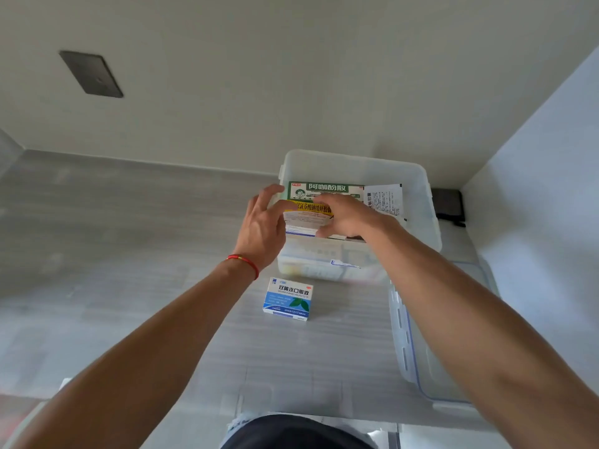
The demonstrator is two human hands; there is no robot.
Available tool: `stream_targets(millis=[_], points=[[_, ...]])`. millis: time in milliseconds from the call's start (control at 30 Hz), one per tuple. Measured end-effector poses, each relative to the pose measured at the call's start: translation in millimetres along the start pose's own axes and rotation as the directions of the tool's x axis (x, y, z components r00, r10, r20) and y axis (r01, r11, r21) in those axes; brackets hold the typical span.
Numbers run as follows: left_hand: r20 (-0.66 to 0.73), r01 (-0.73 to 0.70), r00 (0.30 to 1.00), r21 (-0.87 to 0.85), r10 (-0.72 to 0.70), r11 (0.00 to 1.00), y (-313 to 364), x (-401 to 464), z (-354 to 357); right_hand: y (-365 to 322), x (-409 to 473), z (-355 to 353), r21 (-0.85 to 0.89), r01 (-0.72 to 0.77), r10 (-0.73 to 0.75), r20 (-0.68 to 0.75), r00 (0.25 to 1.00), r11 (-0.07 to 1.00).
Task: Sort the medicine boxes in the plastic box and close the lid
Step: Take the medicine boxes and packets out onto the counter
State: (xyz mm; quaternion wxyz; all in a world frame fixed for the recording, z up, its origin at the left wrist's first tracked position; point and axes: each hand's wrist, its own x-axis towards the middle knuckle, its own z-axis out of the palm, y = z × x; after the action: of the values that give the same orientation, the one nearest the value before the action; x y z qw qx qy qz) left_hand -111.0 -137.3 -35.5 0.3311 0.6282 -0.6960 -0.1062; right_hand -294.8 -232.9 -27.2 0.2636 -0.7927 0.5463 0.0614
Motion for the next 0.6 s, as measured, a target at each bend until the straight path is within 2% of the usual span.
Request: stream_targets(millis=[67,167,233,300,400,433,500,600], points=[[-0.004,0.012,1.000,-0.003,-0.012,1.000,-4.4,-2.3,4.5,-3.4,2.6,7.0,-0.127,-0.005,0.003,-0.017,1.000,0.992],[-0.018,0.011,1.000,-0.024,-0.011,1.000,-6.4,-4.6,1.5,-7.2,-6.0,3.0,-0.162,-0.005,-0.002,-0.042,0.999,0.987],[-0.048,0.030,0.998,-0.053,-0.032,0.998,-10.4,-14.3,-4.1,-3.7,-20.7,-9.6,-0.108,0.003,-0.013,-0.095,0.995,0.994],[-0.112,0.077,0.990,-0.102,-0.089,0.992,-14.0,-33.1,-8.9,5.4,-44.9,-26.6,-0.014,0.048,-0.050,-0.207,0.977,0.999],[-0.171,0.178,0.963,-0.171,-0.207,0.969,-17.8,-66.1,-6.7,16.0,-93.5,-41.2,0.112,0.223,-0.162,-0.394,0.905,0.968],[-0.150,0.195,0.964,-0.158,-0.219,0.968,-19.0,-77.4,-2.3,16.4,-110.8,-40.8,0.133,0.276,-0.201,-0.410,0.890,0.952],[-0.007,0.222,0.975,-0.059,-0.222,0.973,-23.1,-99.0,9.6,14.6,-140.3,-27.1,0.165,0.343,-0.274,-0.339,0.900,0.925],[0.280,0.227,0.928,0.104,-0.248,0.968,-30.2,-125.8,29.3,19.8,-166.9,20.0,0.167,0.301,-0.293,-0.069,0.954,0.939]])
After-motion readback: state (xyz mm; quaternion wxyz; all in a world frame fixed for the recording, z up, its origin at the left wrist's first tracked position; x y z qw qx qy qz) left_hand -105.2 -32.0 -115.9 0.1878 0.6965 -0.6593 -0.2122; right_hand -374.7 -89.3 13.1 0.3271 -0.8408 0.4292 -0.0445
